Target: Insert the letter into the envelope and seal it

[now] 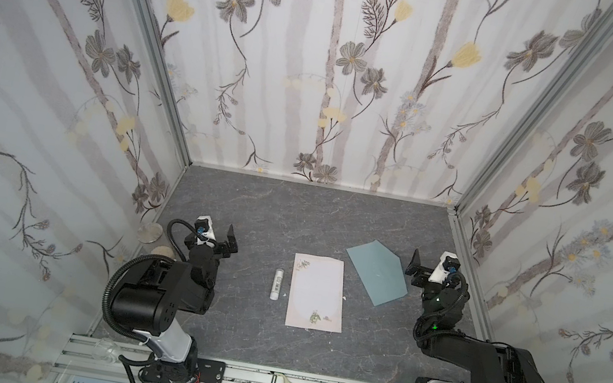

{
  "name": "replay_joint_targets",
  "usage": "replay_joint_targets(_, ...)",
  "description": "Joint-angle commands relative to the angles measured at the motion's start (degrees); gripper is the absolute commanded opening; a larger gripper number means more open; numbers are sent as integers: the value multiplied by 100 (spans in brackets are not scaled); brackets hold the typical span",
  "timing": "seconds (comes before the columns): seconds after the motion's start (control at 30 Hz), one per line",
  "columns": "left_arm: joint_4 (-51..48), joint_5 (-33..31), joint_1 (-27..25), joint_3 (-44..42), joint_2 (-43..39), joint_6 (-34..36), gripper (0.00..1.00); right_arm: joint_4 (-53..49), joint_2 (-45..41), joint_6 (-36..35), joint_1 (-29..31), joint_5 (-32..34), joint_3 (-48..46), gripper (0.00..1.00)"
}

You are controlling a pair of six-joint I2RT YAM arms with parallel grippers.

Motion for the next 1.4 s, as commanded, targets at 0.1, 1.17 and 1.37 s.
replay_joint_targets(0.1,51,-55,8,34,-14,-50,100,19,18,-69,0,-45,42,100)
replay_joint_targets(1.17,-6603,1900,-986,3171,-1162,-2639,59,-5168,-2258,1898,2629,1009,1251,83)
replay_joint_targets(1.37,-6603,2168,-1405,3059,-1067,-2644,62,-5259,-1591,2431,3291,603,1249,73)
